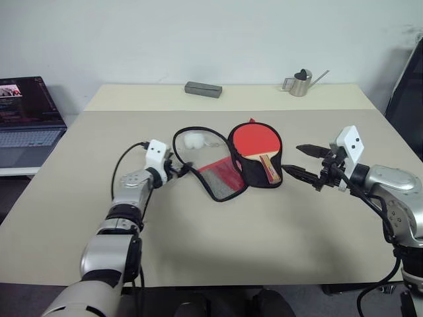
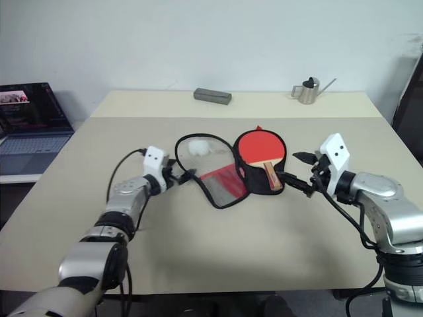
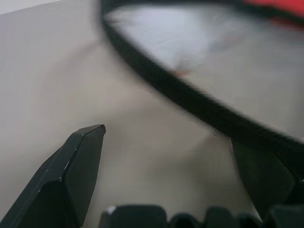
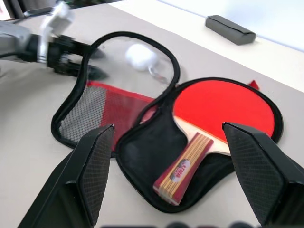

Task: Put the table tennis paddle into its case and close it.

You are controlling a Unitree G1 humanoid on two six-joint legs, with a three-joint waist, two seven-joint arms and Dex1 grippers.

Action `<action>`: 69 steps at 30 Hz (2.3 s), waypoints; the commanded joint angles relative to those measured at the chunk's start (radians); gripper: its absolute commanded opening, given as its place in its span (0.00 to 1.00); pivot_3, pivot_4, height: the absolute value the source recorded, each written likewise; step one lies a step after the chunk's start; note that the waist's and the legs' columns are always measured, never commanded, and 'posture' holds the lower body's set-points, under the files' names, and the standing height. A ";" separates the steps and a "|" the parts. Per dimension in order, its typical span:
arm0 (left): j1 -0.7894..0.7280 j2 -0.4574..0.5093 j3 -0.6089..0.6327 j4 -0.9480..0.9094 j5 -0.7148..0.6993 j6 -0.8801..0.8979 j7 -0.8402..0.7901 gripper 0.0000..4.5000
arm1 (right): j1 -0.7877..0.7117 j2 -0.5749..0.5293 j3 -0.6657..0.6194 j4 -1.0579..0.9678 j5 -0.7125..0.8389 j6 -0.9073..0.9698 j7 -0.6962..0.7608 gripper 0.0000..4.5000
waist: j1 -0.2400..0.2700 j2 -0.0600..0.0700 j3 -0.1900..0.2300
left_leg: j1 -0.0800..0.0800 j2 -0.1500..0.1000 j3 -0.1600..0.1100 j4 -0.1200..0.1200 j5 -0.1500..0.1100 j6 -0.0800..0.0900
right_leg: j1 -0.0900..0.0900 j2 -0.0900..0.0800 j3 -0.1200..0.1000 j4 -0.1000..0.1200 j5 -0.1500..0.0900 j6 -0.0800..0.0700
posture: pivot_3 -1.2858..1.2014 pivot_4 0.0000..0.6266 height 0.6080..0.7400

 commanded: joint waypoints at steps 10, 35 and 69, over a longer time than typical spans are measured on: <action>-0.201 -0.121 0.036 0.017 -0.073 0.024 -0.115 1.00 | 0.018 -0.050 -0.079 -0.059 0.077 0.011 0.004 0.88 | -0.005 -0.001 0.001 | 0.000 0.001 0.001 0.000 0.000 0.000 | 0.000 0.001 0.000 0.000 0.000 0.000 | 0.52 0.24 1.00; -0.281 -0.237 0.042 -0.030 -0.088 0.006 -0.213 1.00 | -0.024 0.043 -0.043 -0.008 0.074 0.146 -0.239 0.88 | -0.011 -0.003 0.002 | 0.001 0.001 0.002 0.000 0.001 -0.001 | 0.000 0.001 0.001 0.001 0.000 0.000 | 0.52 0.24 1.00; 0.237 0.195 0.074 -1.026 -0.373 0.575 -0.292 1.00 | -0.562 0.343 0.125 1.138 -0.238 -0.165 -0.216 0.99 | -0.032 -0.002 0.001 | 0.002 0.002 0.000 -0.002 0.001 -0.002 | -0.002 0.001 0.004 0.000 0.000 0.000 | 0.52 0.24 1.00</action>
